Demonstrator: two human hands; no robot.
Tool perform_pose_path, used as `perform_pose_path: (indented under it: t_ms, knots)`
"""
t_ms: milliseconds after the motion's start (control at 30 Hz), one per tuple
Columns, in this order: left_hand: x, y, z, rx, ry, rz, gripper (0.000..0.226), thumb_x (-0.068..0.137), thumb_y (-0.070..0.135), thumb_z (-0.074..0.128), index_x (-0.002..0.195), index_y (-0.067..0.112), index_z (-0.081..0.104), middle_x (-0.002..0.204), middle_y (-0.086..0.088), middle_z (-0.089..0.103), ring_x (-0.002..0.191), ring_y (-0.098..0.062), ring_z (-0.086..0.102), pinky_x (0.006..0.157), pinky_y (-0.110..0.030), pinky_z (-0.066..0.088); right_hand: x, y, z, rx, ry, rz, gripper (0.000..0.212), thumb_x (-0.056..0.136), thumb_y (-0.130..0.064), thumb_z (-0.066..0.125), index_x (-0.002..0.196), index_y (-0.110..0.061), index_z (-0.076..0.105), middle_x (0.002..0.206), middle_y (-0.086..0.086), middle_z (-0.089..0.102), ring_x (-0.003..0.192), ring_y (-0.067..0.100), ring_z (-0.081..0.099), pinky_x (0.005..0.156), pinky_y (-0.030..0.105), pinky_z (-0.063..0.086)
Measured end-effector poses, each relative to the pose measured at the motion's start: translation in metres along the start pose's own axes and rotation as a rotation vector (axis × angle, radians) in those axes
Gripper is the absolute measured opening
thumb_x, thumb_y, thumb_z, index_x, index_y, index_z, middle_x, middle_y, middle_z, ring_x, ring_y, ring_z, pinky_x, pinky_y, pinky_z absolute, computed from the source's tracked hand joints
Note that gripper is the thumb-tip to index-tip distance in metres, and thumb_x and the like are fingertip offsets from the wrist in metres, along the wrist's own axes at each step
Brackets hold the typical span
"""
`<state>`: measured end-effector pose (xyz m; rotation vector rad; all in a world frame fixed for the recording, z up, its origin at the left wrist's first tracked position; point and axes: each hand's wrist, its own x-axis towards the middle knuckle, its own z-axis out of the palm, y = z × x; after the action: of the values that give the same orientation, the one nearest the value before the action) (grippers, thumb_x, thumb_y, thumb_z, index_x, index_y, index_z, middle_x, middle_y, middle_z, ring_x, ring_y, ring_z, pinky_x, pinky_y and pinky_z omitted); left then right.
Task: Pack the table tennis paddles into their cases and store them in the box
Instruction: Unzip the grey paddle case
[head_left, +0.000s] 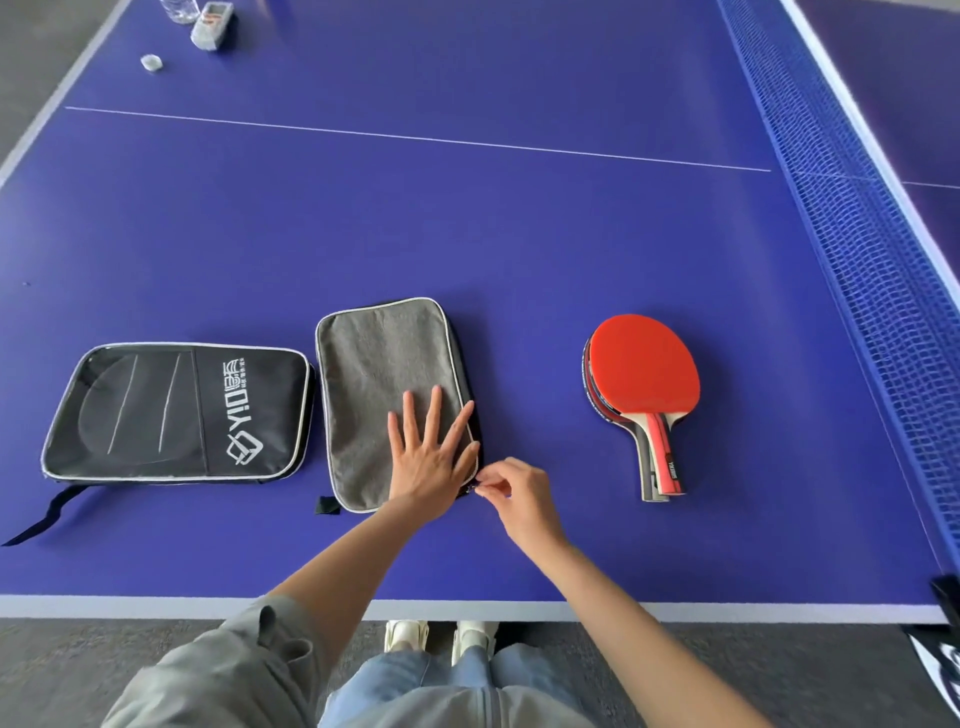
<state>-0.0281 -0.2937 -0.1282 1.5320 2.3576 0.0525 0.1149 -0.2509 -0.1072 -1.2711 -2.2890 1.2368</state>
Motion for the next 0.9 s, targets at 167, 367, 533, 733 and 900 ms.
perform_pose_path:
  t_ms: [167, 367, 533, 733, 900]
  knots:
    - [0.0, -0.006, 0.002, 0.02, -0.017, 0.015, 0.062, 0.094, 0.059, 0.019, 0.139, 0.044, -0.021, 0.158, 0.0, -0.017, 0.141, -0.037, -0.023, 0.115, -0.052, -0.008, 0.022, 0.004, -0.018, -0.114, -0.079, -0.067, 0.011, 0.082, -0.009, 0.071, 0.091, -0.001, 0.07, 0.088, 0.012, 0.067, 0.078, 0.021, 0.064, 0.071, 0.029, 0.051]
    - [-0.003, -0.009, -0.01, 0.004, -0.073, 0.091, 0.084, 0.081, 0.077, 0.028, 0.147, 0.039, -0.009, 0.157, -0.003, -0.017, 0.14, -0.041, -0.022, 0.112, -0.055, -0.012, 0.027, 0.005, -0.022, -0.161, -0.107, -0.101, 0.01, 0.084, -0.011, 0.068, 0.092, -0.005, 0.073, 0.087, 0.011, 0.066, 0.077, 0.02, 0.062, 0.069, 0.025, 0.049]
    - [-0.016, -0.001, -0.027, 0.322, 0.041, 0.248, 0.07, 0.08, 0.063, 0.056, 0.134, 0.018, 0.052, 0.14, -0.016, 0.048, 0.125, -0.046, 0.045, 0.092, -0.059, 0.045, 0.027, 0.005, -0.025, -0.144, -0.062, -0.118, 0.008, 0.081, -0.009, 0.071, 0.088, -0.005, 0.074, 0.083, 0.011, 0.066, 0.073, 0.019, 0.061, 0.067, 0.021, 0.047]
    - [-0.019, 0.006, -0.031, 0.487, 0.167, 0.306, 0.055, 0.075, 0.06, 0.065, 0.115, 0.023, 0.068, 0.121, 0.0, 0.066, 0.106, -0.031, 0.065, 0.075, -0.045, 0.057, 0.03, 0.005, -0.024, -0.134, -0.034, -0.105, 0.005, 0.081, -0.007, 0.071, 0.086, -0.006, 0.073, 0.081, 0.01, 0.063, 0.068, 0.016, 0.059, 0.066, 0.02, 0.047]
    - [-0.025, 0.0, -0.036, 0.425, 0.192, 0.317, 0.052, 0.072, 0.051, 0.074, 0.115, 0.023, 0.068, 0.122, 0.004, 0.066, 0.108, -0.03, 0.064, 0.077, -0.045, 0.057, 0.056, 0.002, -0.039, -0.153, 0.008, -0.102, 0.002, 0.081, -0.006, 0.07, 0.082, -0.006, 0.072, 0.079, 0.013, 0.062, 0.068, 0.021, 0.059, 0.07, 0.029, 0.048]
